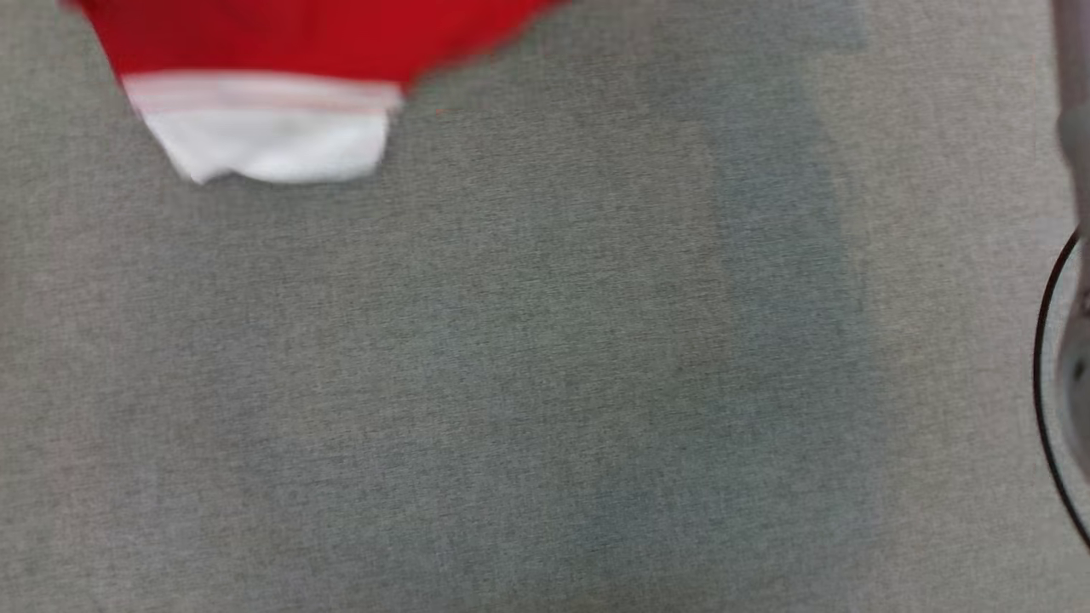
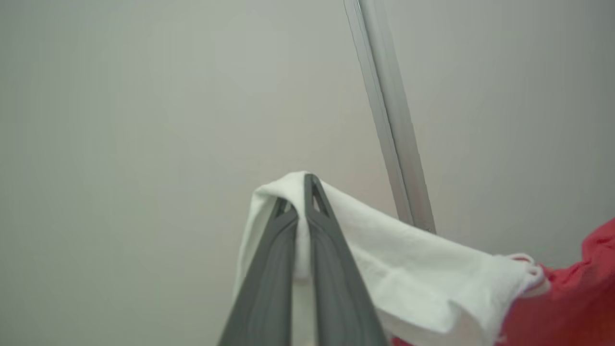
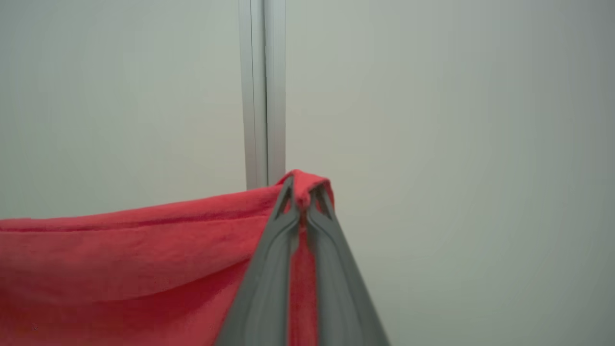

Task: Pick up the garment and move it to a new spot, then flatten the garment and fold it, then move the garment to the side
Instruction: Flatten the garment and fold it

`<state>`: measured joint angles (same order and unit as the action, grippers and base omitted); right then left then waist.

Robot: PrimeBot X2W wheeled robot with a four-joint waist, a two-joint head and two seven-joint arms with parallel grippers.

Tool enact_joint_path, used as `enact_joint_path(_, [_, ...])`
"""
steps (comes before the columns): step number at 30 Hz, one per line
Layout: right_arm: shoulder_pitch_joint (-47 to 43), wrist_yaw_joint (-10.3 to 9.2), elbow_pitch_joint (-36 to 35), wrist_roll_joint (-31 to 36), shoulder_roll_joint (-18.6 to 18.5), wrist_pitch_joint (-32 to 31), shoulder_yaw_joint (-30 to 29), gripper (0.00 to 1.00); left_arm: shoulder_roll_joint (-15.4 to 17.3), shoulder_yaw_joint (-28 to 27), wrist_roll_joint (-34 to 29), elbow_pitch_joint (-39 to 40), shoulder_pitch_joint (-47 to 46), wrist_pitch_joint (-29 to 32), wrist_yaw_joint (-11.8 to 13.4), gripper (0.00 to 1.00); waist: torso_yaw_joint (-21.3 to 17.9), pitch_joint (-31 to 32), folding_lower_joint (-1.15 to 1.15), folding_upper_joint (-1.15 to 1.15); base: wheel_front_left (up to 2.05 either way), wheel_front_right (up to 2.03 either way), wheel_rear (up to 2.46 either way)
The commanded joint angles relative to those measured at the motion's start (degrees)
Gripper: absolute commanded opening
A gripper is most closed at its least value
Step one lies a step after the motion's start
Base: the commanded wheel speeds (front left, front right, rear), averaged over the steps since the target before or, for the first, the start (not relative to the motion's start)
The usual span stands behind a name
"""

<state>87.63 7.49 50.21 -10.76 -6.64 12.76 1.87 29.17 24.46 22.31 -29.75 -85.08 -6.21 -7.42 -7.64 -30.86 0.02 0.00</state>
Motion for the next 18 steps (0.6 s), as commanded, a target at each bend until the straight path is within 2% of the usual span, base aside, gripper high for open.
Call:
enact_joint_path(1, [2.88,0.01,1.87,-0.24,-0.36,0.67,-0.2,0.0,0.35,0.98,0.44,-0.65,-3.3,-0.57,-0.08,0.0,-0.38,0.23,-0.02,0.0,0.0,0.0,0.0])
enact_joint_path(9, [10.04,0.01,8.4,-0.22,-1.2,2.1,0.48,0.0,-0.09,5.67,2.9,-4.4,-11.19,-2.31,-0.09,0.0,-0.73,0.73,-0.02,0.0,0.0,0.0,0.0])
enact_joint_path(14, [11.34,0.01,10.32,-1.06,-2.03,2.44,1.78,0.0,0.53,8.67,4.9,-5.44,-11.98,-3.46,-0.09,0.0,-0.24,-1.7,-0.02,0.0,0.0,0.0,0.0])
enact_joint_path(18, [8.28,0.01,9.64,-1.73,-2.01,2.46,3.24,0.0,0.74,9.59,7.01,-6.76,-8.84,-5.45,-0.09,0.0,0.63,-3.06,-0.02,0.0,0.0,0.0,0.0])
